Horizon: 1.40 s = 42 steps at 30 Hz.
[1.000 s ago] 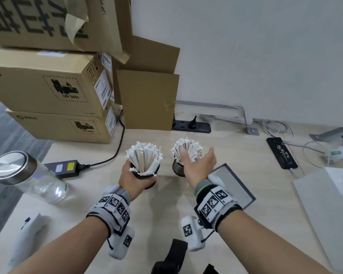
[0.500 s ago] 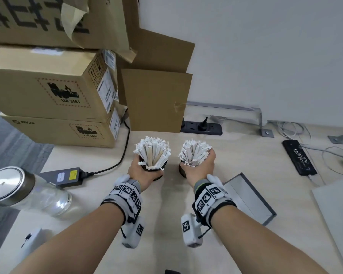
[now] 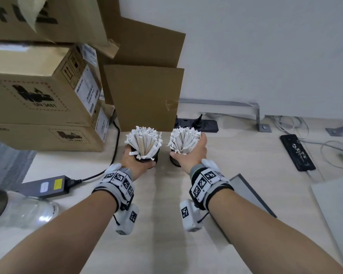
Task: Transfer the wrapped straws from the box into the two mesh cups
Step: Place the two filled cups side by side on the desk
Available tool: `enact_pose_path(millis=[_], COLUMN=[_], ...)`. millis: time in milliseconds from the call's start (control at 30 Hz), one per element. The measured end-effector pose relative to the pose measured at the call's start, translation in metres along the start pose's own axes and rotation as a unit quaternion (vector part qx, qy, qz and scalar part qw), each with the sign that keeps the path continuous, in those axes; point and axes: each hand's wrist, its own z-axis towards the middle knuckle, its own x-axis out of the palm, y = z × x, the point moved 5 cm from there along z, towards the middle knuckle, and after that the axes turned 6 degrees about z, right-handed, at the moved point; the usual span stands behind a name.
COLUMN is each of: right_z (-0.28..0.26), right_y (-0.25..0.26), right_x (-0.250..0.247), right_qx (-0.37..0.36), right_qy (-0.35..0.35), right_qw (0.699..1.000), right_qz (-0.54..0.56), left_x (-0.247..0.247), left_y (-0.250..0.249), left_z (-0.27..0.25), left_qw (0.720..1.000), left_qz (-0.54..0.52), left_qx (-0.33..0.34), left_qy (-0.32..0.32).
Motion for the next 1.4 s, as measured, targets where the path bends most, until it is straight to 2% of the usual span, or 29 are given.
enact_pose_path(millis=[67,233,333,433,533,600,667,733,800,1000,1100,1267,1400], right_z=[-0.003,-0.017,-0.034,-0.051,-0.065,-0.075,-0.086,-0.097,-0.104,-0.092,-0.078,-0.041,-0.029], right_y=[0.005,0.016,0.009,-0.016,-0.048,-0.063,-0.081,-0.098,-0.112,-0.119,-0.104,-0.072,-0.052], right_x=[-0.008,-0.037,-0.069,-0.101,-0.128,-0.144,-0.161,-0.174,-0.181,-0.174,-0.156,-0.13,-0.116], right_qx=[-0.018,-0.104,-0.19,-0.248,-0.259,-0.282,-0.308,-0.327,-0.315,-0.265,-0.261,-0.212,-0.186], right_qy=[0.017,0.059,0.09,0.176,0.265,0.293,0.303,0.32,0.348,0.357,0.333,0.284,0.277], right_qw=[1.0,0.99,0.964,0.909,0.832,0.789,0.755,0.724,0.708,0.693,0.72,0.777,0.786], right_qz=[-0.017,-0.075,-0.162,-0.286,-0.413,-0.461,-0.494,-0.516,-0.528,-0.567,-0.55,-0.52,-0.52], left_x=[-0.003,-0.012,0.0,0.02,0.045,0.06,0.075,0.084,0.087,0.079,0.072,0.061,0.053], left_y=[0.007,0.002,-0.004,-0.012,-0.021,-0.025,-0.027,-0.025,-0.026,-0.019,-0.017,-0.017,-0.015], left_z=[-0.005,-0.026,-0.051,-0.075,-0.092,-0.103,-0.115,-0.123,-0.128,-0.136,-0.139,-0.138,-0.136], left_qw=[0.999,0.995,0.986,0.953,0.889,0.851,0.821,0.803,0.787,0.739,0.728,0.741,0.758], left_qz=[0.036,0.082,0.159,0.285,0.412,0.463,0.495,0.512,0.53,0.594,0.612,0.603,0.585], left_qx=[-0.029,-0.052,-0.053,0.019,0.098,0.141,0.171,0.179,0.191,0.196,0.192,0.185,0.182], left_qy=[-0.001,-0.037,0.021,0.097,0.173,0.205,0.228,0.245,0.252,0.249,0.242,0.231,0.224])
